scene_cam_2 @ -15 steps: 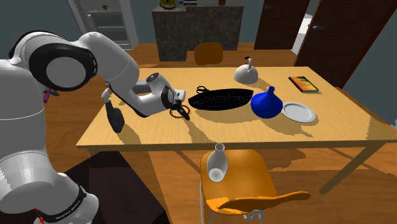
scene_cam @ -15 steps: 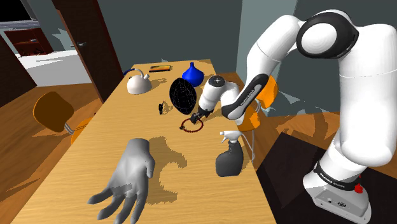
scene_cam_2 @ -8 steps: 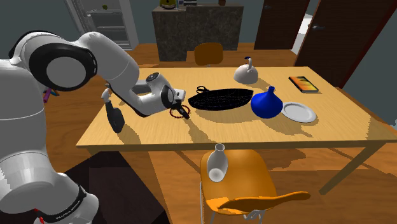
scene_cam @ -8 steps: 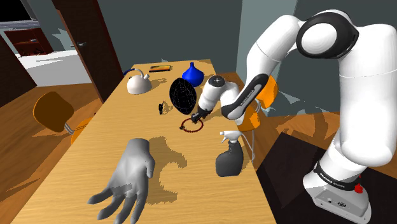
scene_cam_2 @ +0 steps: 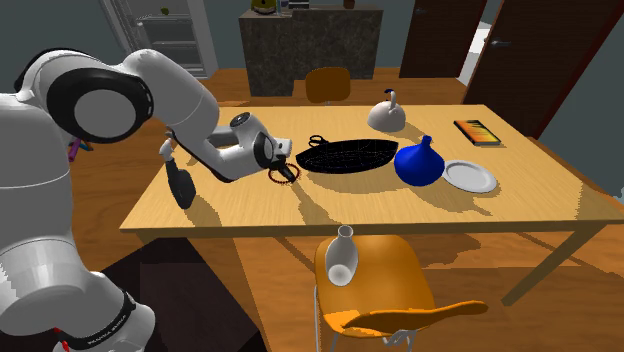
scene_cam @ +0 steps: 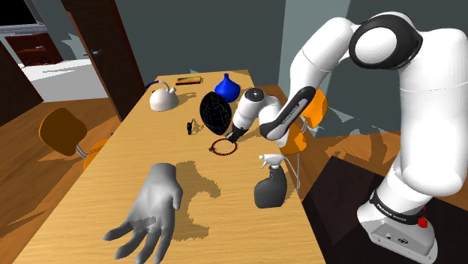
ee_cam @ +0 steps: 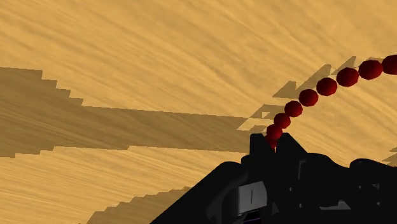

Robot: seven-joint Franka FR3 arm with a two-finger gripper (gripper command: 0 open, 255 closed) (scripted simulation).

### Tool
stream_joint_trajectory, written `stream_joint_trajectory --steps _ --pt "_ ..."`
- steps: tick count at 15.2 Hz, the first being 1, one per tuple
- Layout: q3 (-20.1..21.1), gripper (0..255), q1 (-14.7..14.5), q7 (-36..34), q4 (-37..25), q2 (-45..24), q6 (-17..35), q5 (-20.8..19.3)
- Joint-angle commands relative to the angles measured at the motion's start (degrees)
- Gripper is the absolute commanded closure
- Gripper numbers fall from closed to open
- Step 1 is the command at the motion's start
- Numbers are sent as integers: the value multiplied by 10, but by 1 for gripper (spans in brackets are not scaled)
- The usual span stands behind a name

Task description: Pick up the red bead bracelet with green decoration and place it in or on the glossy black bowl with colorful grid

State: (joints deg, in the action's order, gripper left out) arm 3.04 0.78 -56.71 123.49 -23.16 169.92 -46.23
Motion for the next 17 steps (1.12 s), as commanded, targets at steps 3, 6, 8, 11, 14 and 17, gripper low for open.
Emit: stream_joint_trajectory --steps 3,6,8,11,14,17 --pt "11 255 11 14 13 14 -12 15" --pt "31 255 27 41 18 34 -28 40" --pt "44 255 36 58 21 47 -39 58" --pt "62 255 49 84 24 66 -54 85" --pt "77 255 61 109 26 84 -70 112" --pt "91 255 70 133 26 102 -87 139"
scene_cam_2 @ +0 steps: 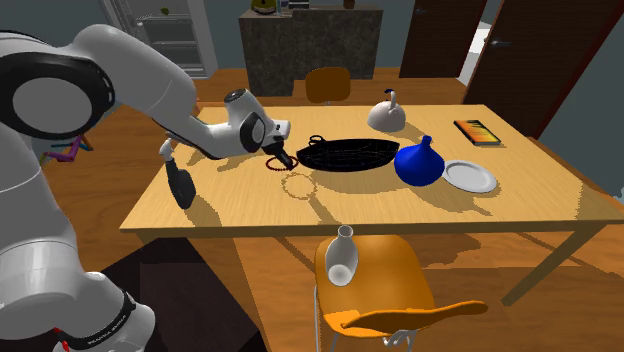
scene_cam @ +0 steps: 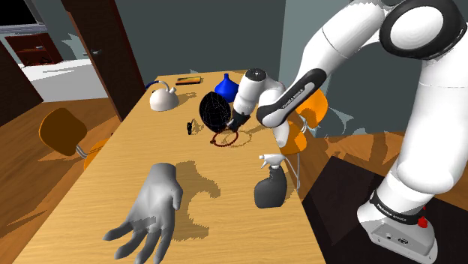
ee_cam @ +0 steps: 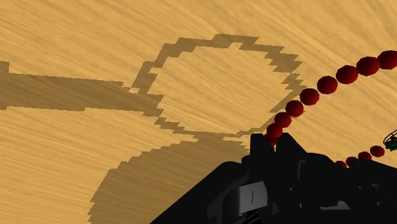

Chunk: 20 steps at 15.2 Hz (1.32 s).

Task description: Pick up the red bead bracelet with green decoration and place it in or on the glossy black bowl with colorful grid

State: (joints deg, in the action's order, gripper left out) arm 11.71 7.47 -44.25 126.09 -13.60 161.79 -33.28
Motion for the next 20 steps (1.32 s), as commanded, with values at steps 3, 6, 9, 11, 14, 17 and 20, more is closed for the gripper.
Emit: stream_joint_trajectory --steps 3,6,9,11,14,17,20 --pt "16 255 11 31 -2 23 -22 35" --pt "26 255 17 53 -4 40 -40 60" --pt "33 255 21 74 -9 55 -58 83" --pt "37 255 24 86 -12 65 -70 98" --pt "42 255 26 104 -19 80 -89 118" --pt "45 255 27 116 -25 90 -103 132" --pt "36 255 38 147 -87 41 -115 136"
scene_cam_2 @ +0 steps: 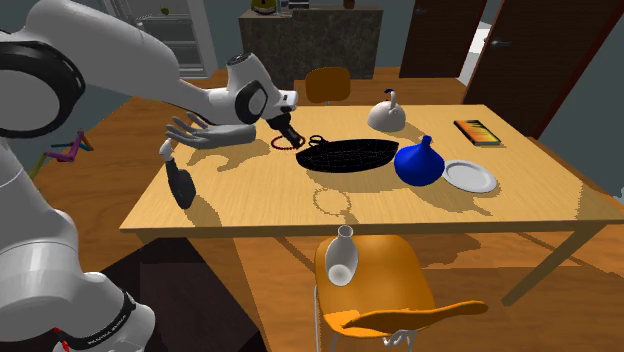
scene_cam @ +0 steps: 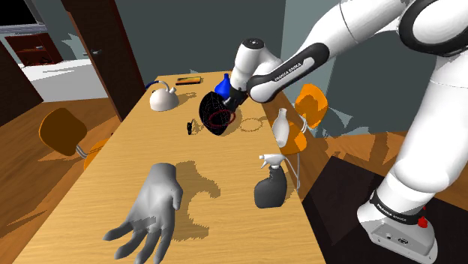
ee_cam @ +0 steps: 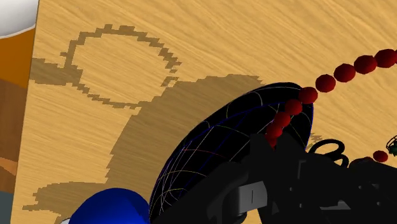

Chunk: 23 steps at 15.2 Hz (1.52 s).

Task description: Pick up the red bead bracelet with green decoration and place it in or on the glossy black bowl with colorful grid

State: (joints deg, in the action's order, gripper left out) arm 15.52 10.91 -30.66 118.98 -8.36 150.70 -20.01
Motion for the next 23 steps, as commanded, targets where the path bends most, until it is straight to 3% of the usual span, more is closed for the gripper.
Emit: stream_joint_trajectory --steps 1,11,15,18,23 --pt "-5 255 8 21 -38 -28 -9 5" --pt "-17 255 35 119 -313 -214 -92 24" --pt "-20 255 36 159 -471 -311 -151 32" --pt "-22 255 28 191 -630 -403 -215 37" --pt "-25 255 30 185 -602 -409 -182 33"
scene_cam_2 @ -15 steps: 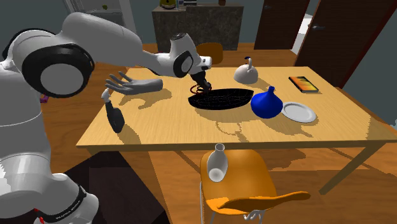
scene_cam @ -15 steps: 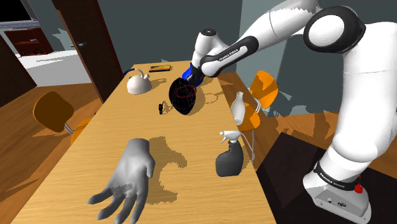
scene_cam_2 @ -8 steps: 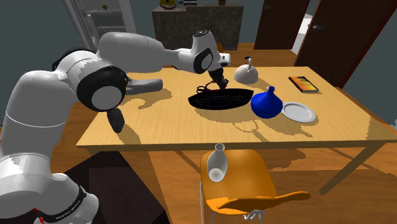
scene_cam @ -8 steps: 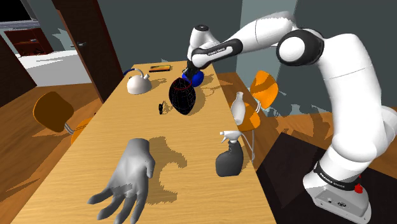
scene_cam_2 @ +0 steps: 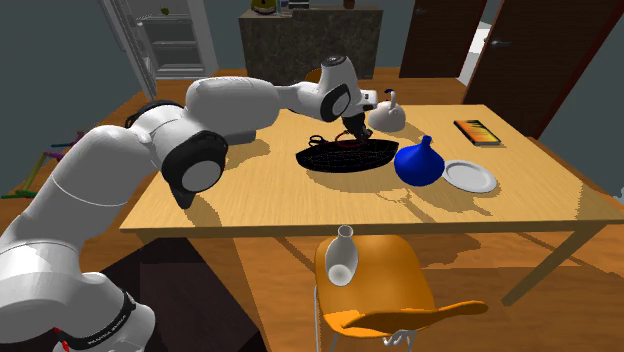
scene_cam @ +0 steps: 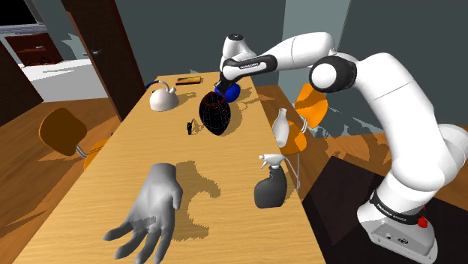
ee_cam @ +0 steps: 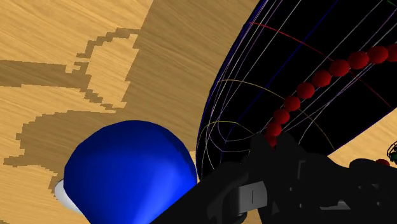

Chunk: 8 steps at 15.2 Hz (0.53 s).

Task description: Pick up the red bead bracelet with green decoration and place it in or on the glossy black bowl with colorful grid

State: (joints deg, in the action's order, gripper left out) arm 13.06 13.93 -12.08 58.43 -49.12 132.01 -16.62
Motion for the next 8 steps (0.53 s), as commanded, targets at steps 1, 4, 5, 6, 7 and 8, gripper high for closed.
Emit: stream_joint_trajectory --steps 1,4,5,6,7,8 --pt "-1 255 0 -2 8 -4 12 -2" --pt "-3 255 0 -6 20 -10 30 -4" --pt "-4 255 1 -7 24 -12 36 -5" --pt "-5 255 1 -8 27 -15 42 -6" --pt "-6 255 0 -9 30 -17 47 -7" --pt "-7 255 0 -10 33 -20 53 -8"
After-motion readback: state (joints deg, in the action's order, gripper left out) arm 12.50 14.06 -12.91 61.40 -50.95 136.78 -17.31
